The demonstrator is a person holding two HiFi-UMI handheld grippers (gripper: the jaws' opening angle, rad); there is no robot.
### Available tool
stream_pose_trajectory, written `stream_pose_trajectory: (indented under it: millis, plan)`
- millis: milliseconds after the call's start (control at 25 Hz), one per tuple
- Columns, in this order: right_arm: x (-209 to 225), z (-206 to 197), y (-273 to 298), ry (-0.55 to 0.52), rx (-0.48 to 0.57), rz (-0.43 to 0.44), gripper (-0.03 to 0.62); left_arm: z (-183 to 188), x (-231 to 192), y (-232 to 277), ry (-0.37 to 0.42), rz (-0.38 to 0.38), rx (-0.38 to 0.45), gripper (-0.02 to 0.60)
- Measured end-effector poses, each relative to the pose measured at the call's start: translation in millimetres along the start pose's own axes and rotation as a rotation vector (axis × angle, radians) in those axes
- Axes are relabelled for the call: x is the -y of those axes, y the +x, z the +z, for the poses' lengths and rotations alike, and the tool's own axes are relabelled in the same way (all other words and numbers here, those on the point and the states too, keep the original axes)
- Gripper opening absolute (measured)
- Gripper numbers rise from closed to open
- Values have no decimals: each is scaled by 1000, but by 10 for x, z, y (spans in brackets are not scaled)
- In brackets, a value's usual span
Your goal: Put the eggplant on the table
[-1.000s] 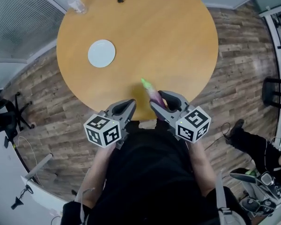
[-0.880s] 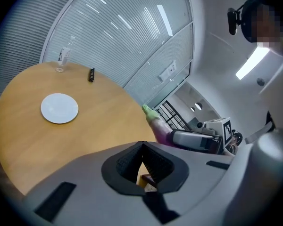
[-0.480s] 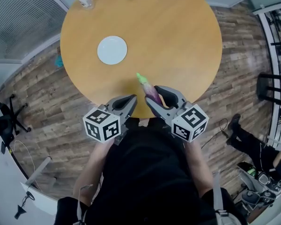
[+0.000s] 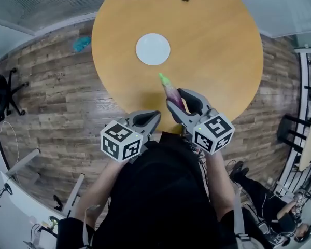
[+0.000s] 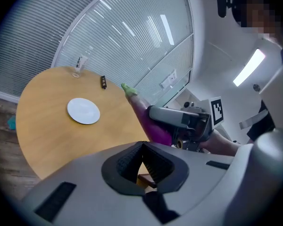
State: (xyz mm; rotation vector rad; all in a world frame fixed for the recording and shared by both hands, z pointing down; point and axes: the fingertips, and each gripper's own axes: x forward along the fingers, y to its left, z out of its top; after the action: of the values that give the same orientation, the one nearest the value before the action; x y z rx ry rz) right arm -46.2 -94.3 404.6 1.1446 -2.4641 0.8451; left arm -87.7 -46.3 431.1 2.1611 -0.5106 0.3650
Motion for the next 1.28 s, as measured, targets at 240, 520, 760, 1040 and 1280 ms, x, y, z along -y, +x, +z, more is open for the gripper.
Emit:
stream_pose_trajectory:
  millis: [240, 520, 760, 1040, 1280]
  plan:
    - [-20, 100, 353, -39, -25, 15, 196, 37, -268, -321, -50, 65, 86, 12]
    - [65, 37, 655, -55, -71, -8, 196, 59, -510, -551, -81, 118, 144, 12]
    - [242, -82, 914, -110, -90, -51, 196, 41, -679, -690, -115, 141, 179, 12]
    - [422, -233, 1186, -148, -113, -89, 196, -135, -678, -635, -135, 123, 137, 12]
    - [606, -308, 1349, -138, -107, -129, 196, -153, -731, -625, -175, 122, 151, 12]
